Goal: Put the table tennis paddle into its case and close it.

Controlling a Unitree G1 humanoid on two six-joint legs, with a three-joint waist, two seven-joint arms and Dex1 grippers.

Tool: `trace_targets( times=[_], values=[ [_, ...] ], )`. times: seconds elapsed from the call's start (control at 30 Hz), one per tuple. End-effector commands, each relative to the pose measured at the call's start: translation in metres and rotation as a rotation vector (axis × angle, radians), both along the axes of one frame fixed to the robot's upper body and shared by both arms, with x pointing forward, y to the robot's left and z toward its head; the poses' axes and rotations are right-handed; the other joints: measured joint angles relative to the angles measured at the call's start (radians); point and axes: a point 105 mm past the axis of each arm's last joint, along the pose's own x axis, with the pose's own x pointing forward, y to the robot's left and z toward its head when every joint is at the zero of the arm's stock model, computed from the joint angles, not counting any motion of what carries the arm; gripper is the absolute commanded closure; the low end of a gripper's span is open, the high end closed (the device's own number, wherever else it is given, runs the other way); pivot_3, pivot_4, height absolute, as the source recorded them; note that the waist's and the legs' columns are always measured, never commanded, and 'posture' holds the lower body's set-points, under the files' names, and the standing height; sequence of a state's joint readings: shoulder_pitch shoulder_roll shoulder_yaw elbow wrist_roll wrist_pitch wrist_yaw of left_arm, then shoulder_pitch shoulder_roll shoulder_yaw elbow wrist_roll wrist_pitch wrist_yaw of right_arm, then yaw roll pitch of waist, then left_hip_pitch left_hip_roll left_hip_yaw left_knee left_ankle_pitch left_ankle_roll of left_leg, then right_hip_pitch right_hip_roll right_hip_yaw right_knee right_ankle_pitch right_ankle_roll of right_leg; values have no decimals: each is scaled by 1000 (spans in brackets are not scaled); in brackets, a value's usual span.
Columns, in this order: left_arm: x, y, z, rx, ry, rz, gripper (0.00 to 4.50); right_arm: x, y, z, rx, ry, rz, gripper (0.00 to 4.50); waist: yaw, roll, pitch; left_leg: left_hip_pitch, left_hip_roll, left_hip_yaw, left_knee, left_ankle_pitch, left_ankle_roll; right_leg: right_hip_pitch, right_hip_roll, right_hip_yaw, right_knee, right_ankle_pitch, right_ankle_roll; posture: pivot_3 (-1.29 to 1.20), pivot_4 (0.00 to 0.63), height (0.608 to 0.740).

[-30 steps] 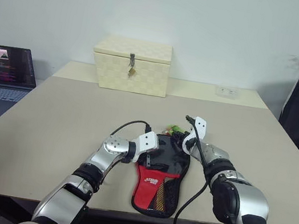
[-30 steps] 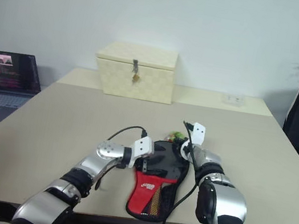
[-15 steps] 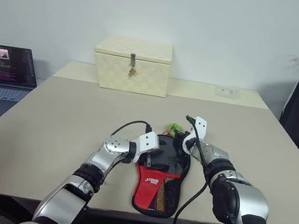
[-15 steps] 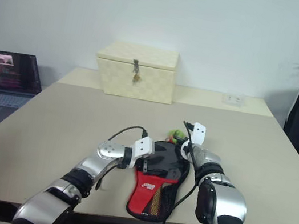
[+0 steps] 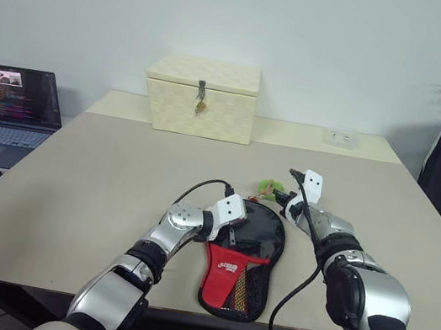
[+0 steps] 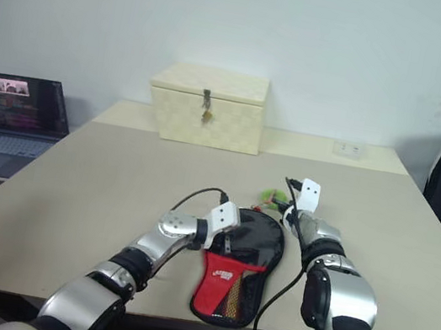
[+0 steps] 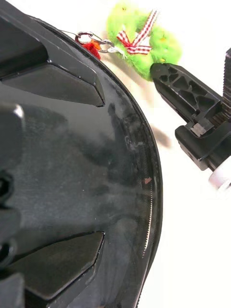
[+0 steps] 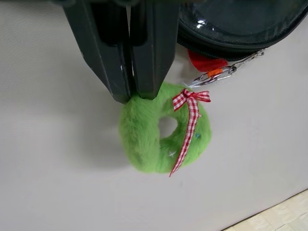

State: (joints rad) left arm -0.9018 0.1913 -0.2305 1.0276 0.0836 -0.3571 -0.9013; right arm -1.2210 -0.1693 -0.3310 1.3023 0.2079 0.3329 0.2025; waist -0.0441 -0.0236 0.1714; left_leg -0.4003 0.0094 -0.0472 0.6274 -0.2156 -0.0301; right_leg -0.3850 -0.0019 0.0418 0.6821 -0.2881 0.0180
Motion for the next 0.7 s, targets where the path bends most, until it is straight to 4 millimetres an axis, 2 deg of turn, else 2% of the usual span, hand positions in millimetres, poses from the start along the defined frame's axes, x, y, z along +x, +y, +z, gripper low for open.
trace_targets(
  times=[0.03, 0.23, 0.33, 0.43, 0.57, 0.7],
  values=[
    [-12, 8, -44, 109, 119, 14, 0, 5, -27, 20, -40, -74, -30, 4473, 4, 0, 0, 0, 0, 0, 0, 0, 0, 0, 0, 0, 0, 0, 0, 0, 150, 740],
    [-12, 7, -46, 108, 125, 21, 0, -1, -63, 18, -94, -69, -63, 4473, 14, 0, 0, 0, 0, -1, 0, 0, 0, 1, 0, -1, -1, 0, 0, 0, 150, 740],
    [-12, 5, -47, 108, 128, 21, 0, -9, -83, 15, -127, -62, -86, 4473, 15, 0, -1, 0, -1, -1, 0, 0, 0, 1, 0, -1, -1, 0, 1, 0, 150, 740],
    [-12, 5, -47, 109, 128, 22, 0, -18, -95, 14, -141, -55, -96, 4473, 16, 1, -1, 0, -1, -2, 0, 0, 0, 2, 0, -1, -1, 0, 1, 0, 150, 740],
    [-11, 4, -47, 110, 126, 24, 0, -46, -110, 14, -178, -48, -86, 4473, 20, 3, -2, 0, -1, -3, 0, 0, 0, 2, -1, -1, -2, -1, 2, 0, 150, 740],
    [-11, 5, -47, 111, 123, 28, 0, -89, -119, 12, -221, -16, -59, 4473, 22, 5, -4, -1, -2, -3, 0, 0, 0, 3, -1, -1, -2, -3, 5, 0, 150, 740]
  ],
)
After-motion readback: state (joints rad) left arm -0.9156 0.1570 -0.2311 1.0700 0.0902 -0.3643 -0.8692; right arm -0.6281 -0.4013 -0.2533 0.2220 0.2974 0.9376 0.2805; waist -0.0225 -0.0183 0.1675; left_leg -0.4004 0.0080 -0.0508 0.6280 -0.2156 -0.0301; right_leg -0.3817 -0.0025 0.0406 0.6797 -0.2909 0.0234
